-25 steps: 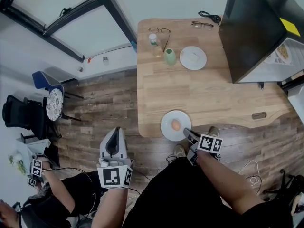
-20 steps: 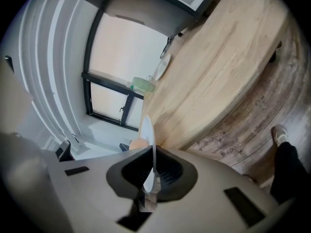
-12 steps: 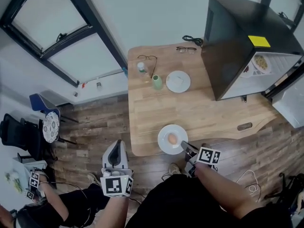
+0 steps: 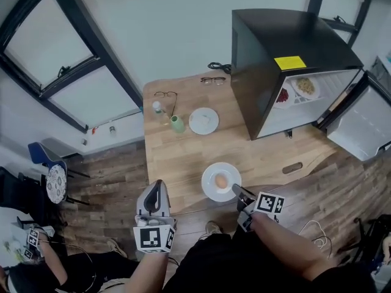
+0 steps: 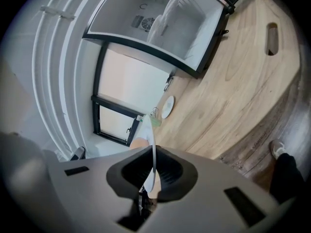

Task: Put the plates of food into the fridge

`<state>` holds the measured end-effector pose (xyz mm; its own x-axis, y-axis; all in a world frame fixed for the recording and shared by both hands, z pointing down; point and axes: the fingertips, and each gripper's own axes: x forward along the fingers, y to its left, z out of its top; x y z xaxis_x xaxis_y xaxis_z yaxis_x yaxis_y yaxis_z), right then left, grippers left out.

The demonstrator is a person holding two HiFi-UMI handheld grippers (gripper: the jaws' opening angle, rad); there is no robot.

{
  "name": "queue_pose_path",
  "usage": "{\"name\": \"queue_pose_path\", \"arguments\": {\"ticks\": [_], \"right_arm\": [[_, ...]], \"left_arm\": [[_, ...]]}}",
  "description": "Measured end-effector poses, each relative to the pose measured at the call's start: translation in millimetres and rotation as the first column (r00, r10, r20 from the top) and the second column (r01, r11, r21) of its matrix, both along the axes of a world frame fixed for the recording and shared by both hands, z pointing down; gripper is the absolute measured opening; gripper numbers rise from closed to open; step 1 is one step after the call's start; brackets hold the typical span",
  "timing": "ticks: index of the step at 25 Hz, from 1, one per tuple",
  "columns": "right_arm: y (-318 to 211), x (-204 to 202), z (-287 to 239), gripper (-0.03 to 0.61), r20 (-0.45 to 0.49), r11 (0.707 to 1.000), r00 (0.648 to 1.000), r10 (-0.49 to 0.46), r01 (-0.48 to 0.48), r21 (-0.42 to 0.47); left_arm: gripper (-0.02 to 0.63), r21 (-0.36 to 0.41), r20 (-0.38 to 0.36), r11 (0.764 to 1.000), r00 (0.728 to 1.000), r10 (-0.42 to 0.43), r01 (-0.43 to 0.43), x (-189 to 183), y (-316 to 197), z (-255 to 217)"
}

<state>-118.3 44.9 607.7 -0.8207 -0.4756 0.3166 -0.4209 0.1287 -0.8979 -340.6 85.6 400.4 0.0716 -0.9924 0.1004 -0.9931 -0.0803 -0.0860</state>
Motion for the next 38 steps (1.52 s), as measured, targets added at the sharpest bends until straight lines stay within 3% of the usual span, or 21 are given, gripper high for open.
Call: {"name": "queue_pose_path", "arguments": {"ticks": [10,17,38], "right_arm": [[-37.8,72.9,-19.6,0.032,0.011,0.995,0.996,0.092,-0.092,0.025],[-54.6,115.8,-14.7,0.032,0.02,0.989,0.989,0.145,-0.145,-0.003],[-137.4,211.5,-22.2,0.032,0.03,0.965,0.964,0.263,-0.263,0.005]], "left_arm": [[0.003,0.014,-0.016,0.998,0.998,0.059,-0.059,55.3,-40.6,-4.7],[0.003,0.021,0.051,0.992,0.991,0.127,-0.128,100.6,-72.9,-7.2],[0.003,0.019,0.023,0.976,0.976,0.215,-0.216,183.4,-183.0,-12.9]]}}
